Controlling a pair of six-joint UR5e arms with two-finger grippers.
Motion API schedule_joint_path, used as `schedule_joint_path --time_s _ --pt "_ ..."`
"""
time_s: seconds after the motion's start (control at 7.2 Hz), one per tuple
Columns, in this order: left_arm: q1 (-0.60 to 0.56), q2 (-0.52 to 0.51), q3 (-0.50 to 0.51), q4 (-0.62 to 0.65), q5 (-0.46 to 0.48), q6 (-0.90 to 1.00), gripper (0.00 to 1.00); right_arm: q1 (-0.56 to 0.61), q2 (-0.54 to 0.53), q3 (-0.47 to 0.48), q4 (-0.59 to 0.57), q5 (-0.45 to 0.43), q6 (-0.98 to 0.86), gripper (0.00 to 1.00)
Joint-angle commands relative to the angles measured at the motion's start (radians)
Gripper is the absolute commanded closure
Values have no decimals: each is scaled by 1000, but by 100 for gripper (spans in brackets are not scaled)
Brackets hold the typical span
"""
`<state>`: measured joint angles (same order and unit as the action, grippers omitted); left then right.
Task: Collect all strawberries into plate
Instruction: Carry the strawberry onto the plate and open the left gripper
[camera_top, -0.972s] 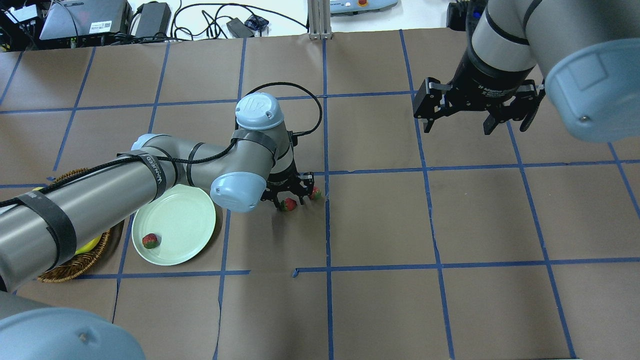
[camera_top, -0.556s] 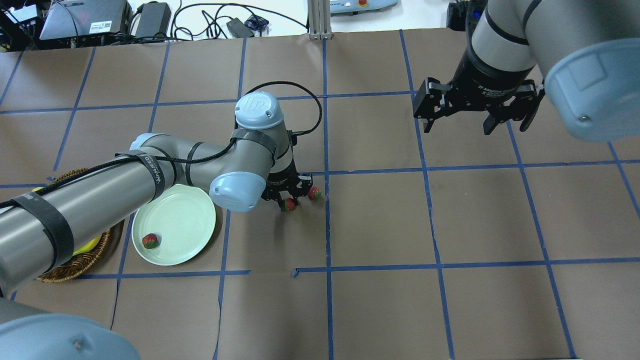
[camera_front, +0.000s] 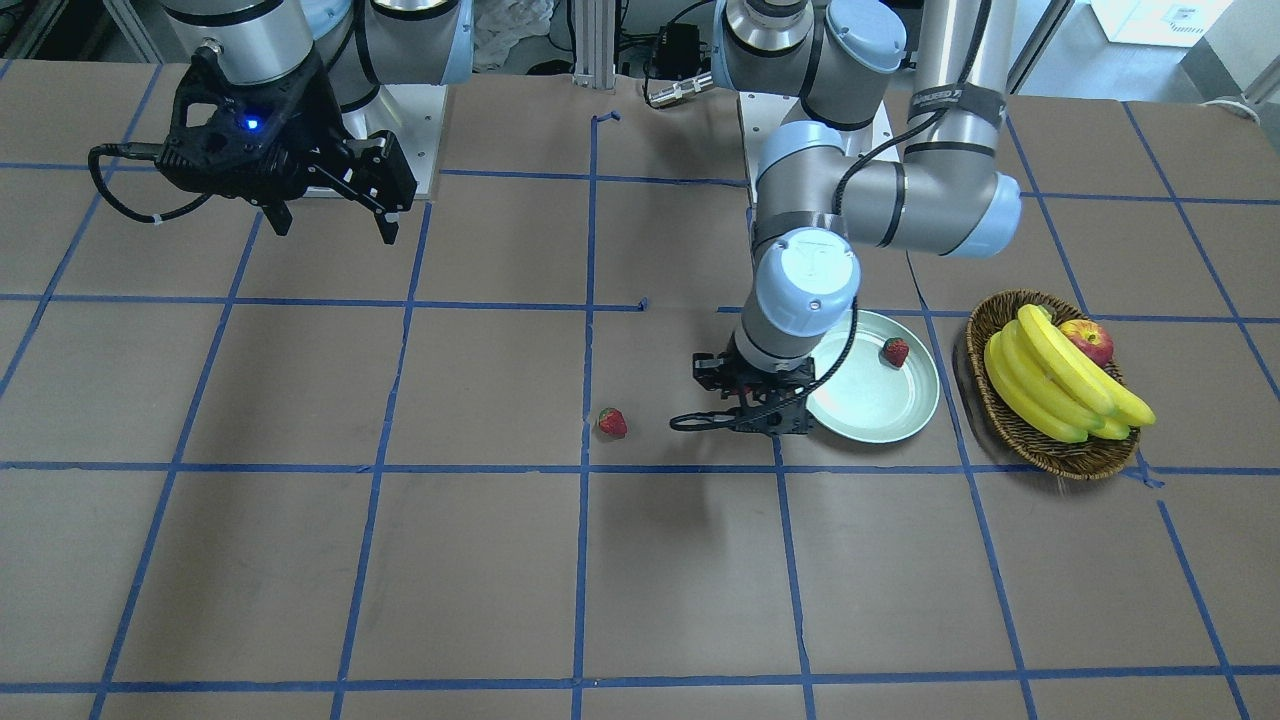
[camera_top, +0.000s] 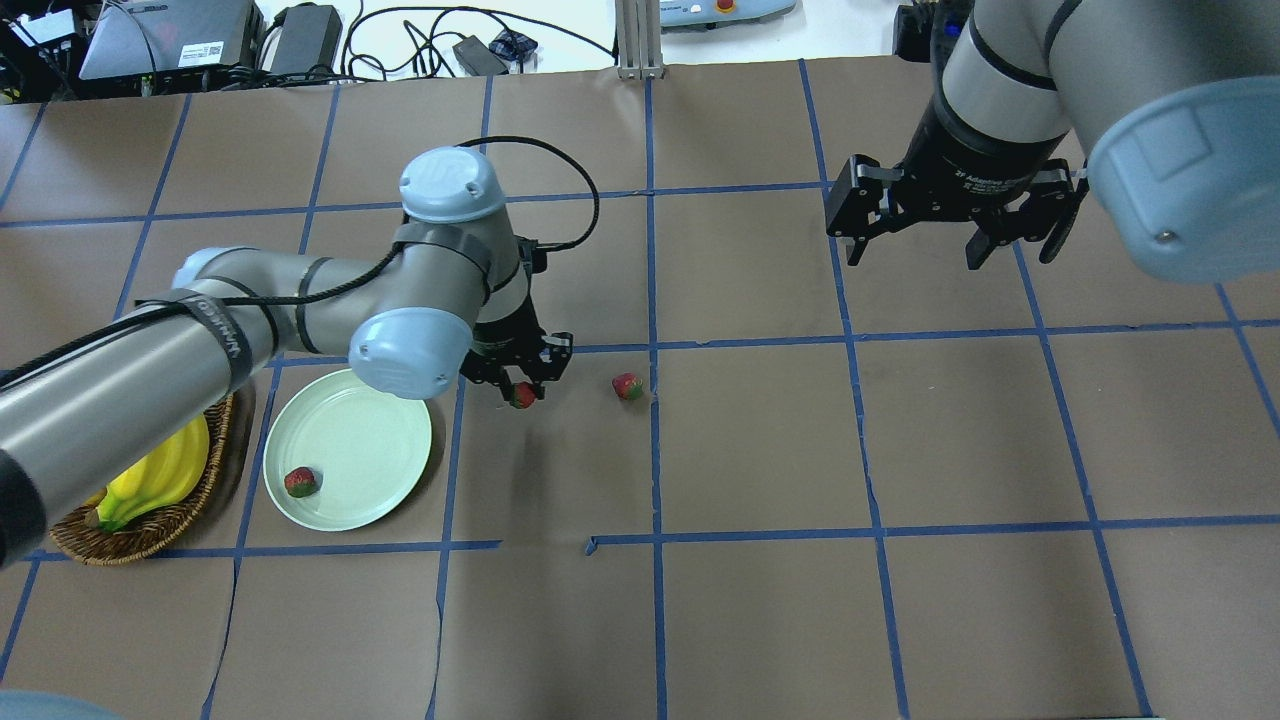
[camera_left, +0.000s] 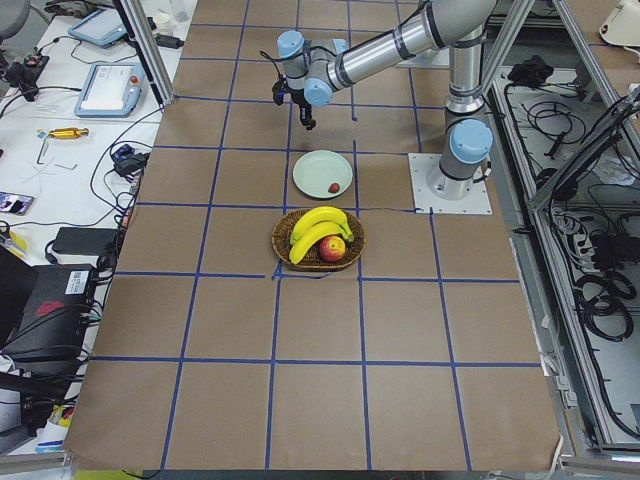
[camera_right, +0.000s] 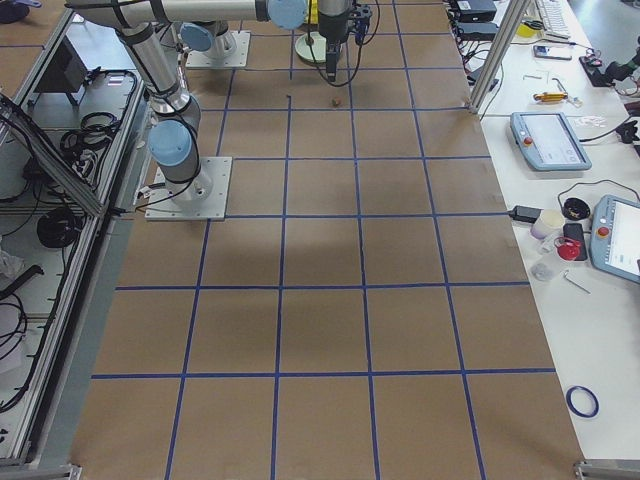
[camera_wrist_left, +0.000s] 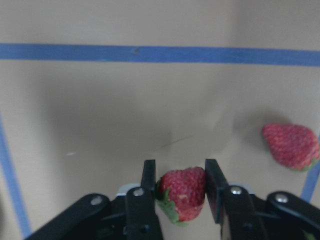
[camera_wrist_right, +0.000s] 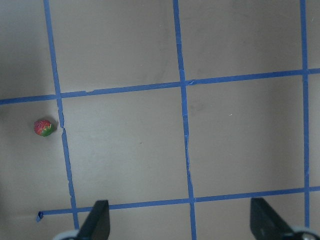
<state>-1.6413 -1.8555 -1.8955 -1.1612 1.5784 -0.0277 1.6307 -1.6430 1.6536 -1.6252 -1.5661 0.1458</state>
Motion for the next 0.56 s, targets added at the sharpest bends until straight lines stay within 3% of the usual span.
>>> schedule_joint_path --time_s 0.0,0.28,0.42 --pt "186 65 -60 -51 17 270 91 0 0 0 -2 0 0 0" --pt "264 65 -129 -35 89 351 89 0 0 -2 -4 0 0 0" --pt "264 43 -137 -16 92 335 61 0 0 -2 -2 0 0 0"
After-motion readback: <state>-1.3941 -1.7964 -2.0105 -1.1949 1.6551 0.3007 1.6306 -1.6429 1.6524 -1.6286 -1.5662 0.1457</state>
